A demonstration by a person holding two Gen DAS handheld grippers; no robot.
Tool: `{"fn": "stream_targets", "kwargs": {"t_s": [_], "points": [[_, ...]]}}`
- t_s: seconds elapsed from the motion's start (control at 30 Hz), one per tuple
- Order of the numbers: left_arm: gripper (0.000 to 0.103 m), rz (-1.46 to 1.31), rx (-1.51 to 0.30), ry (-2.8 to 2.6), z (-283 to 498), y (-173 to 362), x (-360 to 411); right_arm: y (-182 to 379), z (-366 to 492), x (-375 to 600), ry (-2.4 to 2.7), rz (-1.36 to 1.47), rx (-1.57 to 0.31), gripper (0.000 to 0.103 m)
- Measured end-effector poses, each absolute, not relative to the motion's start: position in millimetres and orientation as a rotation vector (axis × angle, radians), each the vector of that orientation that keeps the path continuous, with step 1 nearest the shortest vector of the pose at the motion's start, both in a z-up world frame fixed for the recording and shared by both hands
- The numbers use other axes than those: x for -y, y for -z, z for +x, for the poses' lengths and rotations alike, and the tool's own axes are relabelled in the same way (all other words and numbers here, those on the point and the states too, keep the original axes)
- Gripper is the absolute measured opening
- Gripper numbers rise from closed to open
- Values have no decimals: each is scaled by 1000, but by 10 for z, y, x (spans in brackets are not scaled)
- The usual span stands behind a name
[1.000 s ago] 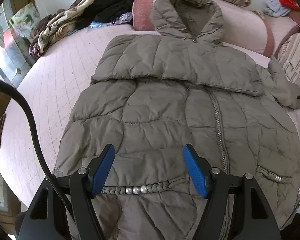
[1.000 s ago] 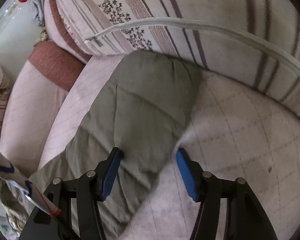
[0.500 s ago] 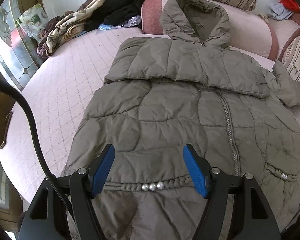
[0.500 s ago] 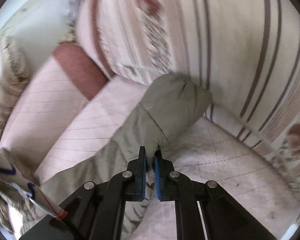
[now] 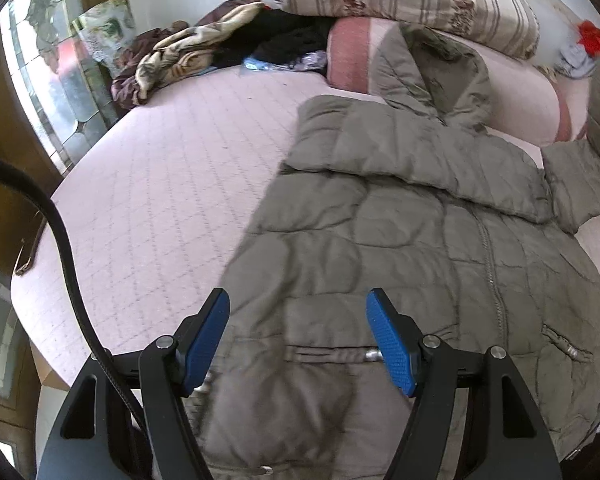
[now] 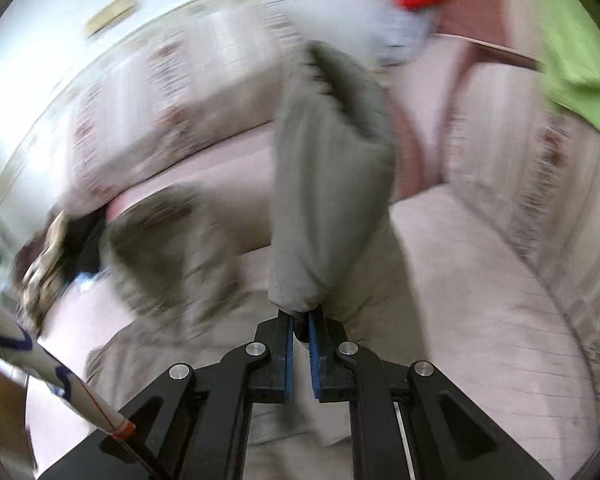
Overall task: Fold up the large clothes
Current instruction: 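Grasp the sleeve cuff with the right gripper and fold it over the coat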
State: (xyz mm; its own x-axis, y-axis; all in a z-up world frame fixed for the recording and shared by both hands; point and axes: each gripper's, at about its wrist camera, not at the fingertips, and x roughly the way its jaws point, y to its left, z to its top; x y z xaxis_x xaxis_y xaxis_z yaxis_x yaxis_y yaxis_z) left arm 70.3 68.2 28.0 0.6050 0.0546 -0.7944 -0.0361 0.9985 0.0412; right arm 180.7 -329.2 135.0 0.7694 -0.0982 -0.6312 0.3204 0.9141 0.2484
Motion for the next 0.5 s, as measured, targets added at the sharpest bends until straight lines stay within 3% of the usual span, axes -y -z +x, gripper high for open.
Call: {"fn": "stream_targets", "kwargs": {"t_s": [0.23,0.5], "points": [[70,-39,-931,-103,720,-234,-1063,-895,2171,2092,16,268,-770,7],[70,-84,-940,-137,781,-217,-1306,174,2557,1432,-61,195,-988,9]]}}
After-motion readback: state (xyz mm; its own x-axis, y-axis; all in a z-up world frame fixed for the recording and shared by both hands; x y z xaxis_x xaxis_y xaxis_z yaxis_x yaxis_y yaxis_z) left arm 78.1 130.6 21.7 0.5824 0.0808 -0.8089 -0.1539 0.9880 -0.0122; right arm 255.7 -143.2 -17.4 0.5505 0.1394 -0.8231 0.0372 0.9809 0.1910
